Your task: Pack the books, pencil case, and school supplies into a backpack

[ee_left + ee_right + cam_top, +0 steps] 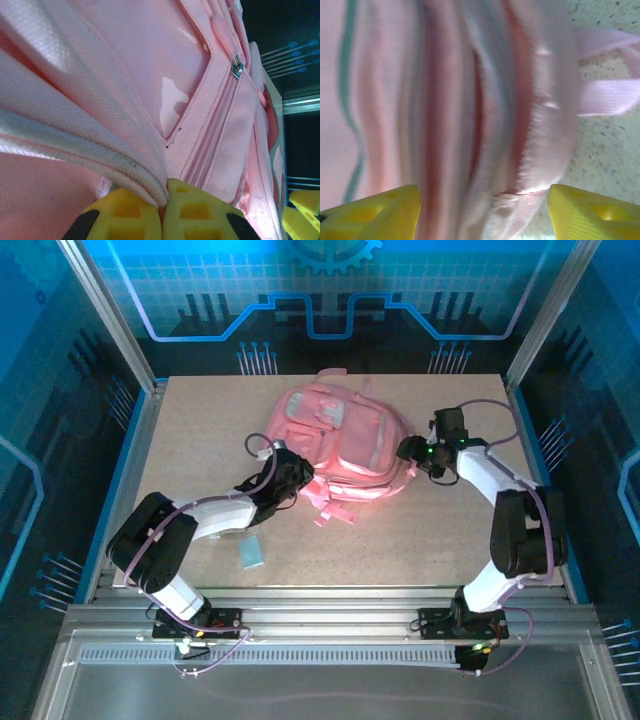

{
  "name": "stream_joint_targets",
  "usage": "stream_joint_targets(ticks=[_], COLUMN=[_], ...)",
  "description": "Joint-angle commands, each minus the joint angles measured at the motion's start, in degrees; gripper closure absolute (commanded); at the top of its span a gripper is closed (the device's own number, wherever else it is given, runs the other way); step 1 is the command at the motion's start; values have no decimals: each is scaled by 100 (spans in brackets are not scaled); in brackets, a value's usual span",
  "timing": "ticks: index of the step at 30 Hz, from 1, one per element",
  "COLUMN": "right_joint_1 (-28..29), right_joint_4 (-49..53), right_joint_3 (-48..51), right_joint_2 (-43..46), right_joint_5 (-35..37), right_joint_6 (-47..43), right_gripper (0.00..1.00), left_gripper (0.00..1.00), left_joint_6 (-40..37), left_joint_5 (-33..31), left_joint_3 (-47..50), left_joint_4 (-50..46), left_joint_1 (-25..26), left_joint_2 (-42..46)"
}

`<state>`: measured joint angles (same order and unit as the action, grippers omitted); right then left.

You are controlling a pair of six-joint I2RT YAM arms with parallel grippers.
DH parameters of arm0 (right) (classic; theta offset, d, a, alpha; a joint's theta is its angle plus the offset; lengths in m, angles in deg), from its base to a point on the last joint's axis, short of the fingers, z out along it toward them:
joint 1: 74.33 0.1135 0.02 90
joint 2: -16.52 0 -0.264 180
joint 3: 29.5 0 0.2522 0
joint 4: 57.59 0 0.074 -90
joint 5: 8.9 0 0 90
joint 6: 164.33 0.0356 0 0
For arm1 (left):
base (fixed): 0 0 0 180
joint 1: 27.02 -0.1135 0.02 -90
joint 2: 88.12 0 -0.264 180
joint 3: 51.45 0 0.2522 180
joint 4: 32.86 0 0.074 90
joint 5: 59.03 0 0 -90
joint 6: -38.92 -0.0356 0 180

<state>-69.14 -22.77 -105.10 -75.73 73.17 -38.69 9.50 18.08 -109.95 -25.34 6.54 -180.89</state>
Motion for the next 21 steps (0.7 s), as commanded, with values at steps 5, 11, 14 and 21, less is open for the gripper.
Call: stream_joint_targets(ticks=[5,11,14,21], right_joint_1=[509,1687,2312,2962], right_joint_4=[1068,427,-104,-992], right_joint_3=[94,390,516,701], right_joint_2=[1459,1638,1408,802], right_joint_5=[-206,-563,-571,-194], right_joint_6=[-303,795,1350,1995], right_gripper=[43,52,55,69], left_gripper=[100,100,100,100], left_joint_6=[508,684,737,847], left_joint_5=[-309,-860,-932,-937], left_joint_3=[-252,-205,-205,-116], left_joint_4=[1026,1209,1255,1493], left_joint_1=[371,506,537,546], left_joint_2=[-353,-337,-354,-399])
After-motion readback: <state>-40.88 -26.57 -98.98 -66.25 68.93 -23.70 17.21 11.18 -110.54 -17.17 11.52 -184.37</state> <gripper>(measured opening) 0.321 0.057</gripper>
